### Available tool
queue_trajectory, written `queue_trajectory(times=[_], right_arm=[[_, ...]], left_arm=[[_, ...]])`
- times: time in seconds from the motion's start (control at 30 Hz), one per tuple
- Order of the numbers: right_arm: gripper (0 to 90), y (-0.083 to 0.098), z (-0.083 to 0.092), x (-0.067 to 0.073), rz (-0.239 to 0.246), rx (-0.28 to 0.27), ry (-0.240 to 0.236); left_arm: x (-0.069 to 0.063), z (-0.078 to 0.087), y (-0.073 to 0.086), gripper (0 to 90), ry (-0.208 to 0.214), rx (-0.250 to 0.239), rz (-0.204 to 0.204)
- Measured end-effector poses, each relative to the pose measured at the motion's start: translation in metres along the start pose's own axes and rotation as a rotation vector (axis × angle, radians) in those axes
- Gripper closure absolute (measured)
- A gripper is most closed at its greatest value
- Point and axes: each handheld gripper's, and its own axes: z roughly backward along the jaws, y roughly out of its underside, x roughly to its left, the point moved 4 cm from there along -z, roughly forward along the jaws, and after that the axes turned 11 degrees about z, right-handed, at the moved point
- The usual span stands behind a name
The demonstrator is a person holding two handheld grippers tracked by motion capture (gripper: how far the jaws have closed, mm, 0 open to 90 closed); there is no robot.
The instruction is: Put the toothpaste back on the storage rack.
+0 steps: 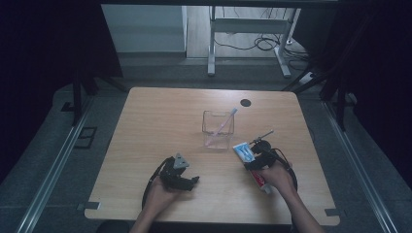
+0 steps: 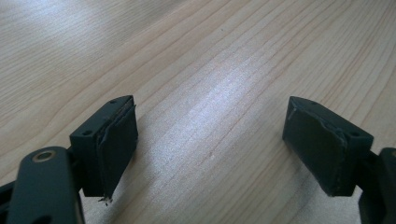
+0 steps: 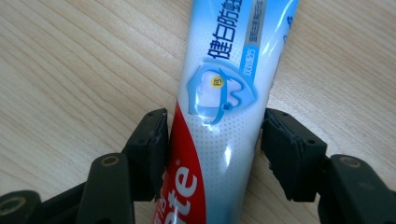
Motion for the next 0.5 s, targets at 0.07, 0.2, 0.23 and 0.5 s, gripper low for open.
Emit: queue_trajectory(times=[0.07, 0.2, 0.23, 0.5], right_arm=[[43.4, -0.001, -0.001, 0.001, 0.005, 0.006, 0.008], [53.3, -0.003, 0.0, 0.003, 0.008, 0.017, 0.007], [57.2, -0.003, 0.001, 0.003, 0.007, 0.016, 0.006], [69.8, 0.0, 0.009, 0.0, 0.014, -0.017, -0.018]], left_arm=[[0.0, 0.0, 0.0, 18.1, 0.0, 0.0, 0.0], [0.0, 0.0, 0.0, 18.1, 0.0, 0.0, 0.0], [0.0, 0.0, 0.0, 18.1, 0.0, 0.0, 0.0], [0.0, 0.0, 0.0, 18.1, 0.0, -0.003, 0.004]])
